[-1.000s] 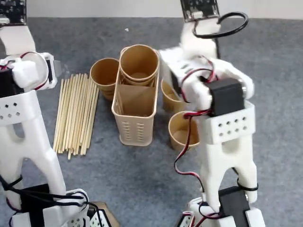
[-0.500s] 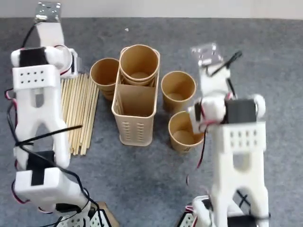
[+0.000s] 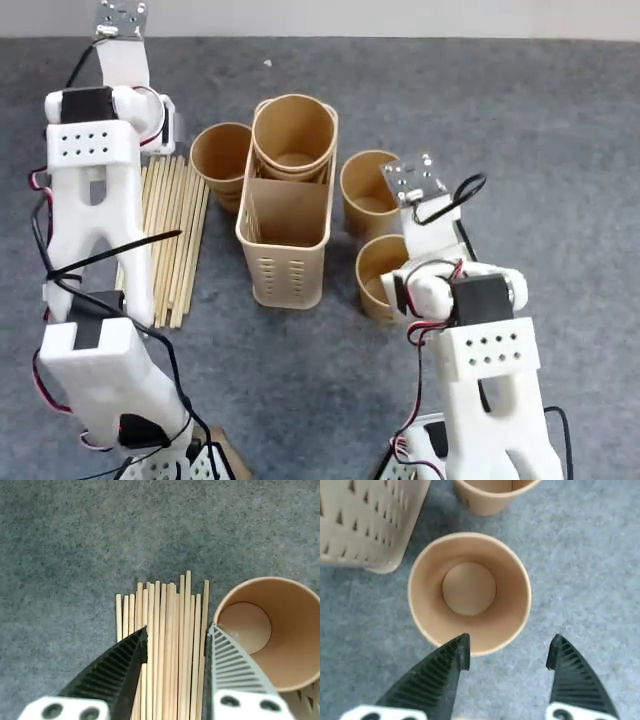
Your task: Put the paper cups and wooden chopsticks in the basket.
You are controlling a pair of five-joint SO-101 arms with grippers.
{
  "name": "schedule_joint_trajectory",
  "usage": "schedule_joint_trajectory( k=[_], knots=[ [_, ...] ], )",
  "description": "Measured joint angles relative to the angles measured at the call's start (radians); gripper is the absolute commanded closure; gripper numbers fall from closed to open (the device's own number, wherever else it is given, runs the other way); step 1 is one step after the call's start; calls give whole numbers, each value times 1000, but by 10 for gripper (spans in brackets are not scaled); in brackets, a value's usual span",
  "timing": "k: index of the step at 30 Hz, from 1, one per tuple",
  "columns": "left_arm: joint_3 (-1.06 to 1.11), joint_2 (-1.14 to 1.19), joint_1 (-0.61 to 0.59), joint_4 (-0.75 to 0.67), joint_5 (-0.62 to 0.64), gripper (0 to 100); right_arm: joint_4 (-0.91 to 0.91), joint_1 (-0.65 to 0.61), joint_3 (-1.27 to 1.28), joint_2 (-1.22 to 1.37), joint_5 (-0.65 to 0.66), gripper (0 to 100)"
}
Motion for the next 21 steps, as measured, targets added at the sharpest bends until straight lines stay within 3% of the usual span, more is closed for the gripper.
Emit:
schedule_joint_trajectory(
  k=[9, 15, 21],
  knots=[
    [-3, 2, 31, -6, 0, 786, -209, 0, 222, 0, -3, 752],
    [-3, 2, 38, -6, 0, 786, -336, 9, 348, 0, -3, 998],
    [-3, 2, 44, -28, 0, 786, -374, 35, 391, -2, -3, 994]
  ],
)
